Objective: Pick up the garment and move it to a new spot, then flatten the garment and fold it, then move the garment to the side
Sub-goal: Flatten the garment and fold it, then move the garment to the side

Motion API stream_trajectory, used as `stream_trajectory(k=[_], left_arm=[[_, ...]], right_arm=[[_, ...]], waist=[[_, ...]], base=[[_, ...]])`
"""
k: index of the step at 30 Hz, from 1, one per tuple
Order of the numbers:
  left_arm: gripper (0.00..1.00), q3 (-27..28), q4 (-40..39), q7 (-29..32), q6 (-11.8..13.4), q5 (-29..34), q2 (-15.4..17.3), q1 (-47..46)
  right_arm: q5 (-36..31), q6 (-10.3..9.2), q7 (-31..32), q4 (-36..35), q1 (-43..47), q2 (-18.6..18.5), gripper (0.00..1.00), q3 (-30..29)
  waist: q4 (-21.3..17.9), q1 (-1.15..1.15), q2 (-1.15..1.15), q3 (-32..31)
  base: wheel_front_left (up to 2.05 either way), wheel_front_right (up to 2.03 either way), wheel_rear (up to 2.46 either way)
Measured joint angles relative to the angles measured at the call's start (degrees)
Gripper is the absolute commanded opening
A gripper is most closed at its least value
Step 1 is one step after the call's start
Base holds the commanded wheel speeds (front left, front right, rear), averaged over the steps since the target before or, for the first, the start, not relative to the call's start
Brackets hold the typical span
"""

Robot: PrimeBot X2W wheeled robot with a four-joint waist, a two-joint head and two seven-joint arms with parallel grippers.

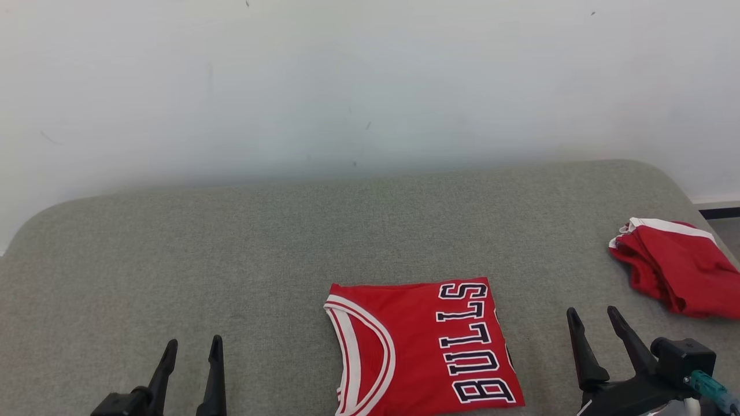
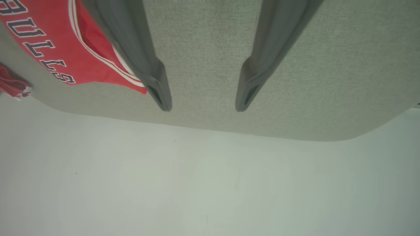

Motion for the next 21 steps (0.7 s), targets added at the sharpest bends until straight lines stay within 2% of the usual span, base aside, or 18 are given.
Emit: stream_trajectory(k=[21], left_arm=[[1.00, -0.6, -0.3, 0.0, 0.6, -0.4, 0.0, 0.2]], right_arm=[[0.7, 0.00, 0.7, 0.3, -1.2, 1.7, 1.00, -1.7]], waist=[[1.1, 0.00, 0.00, 0.5]], base=[[0.00, 0.00, 0.00]])
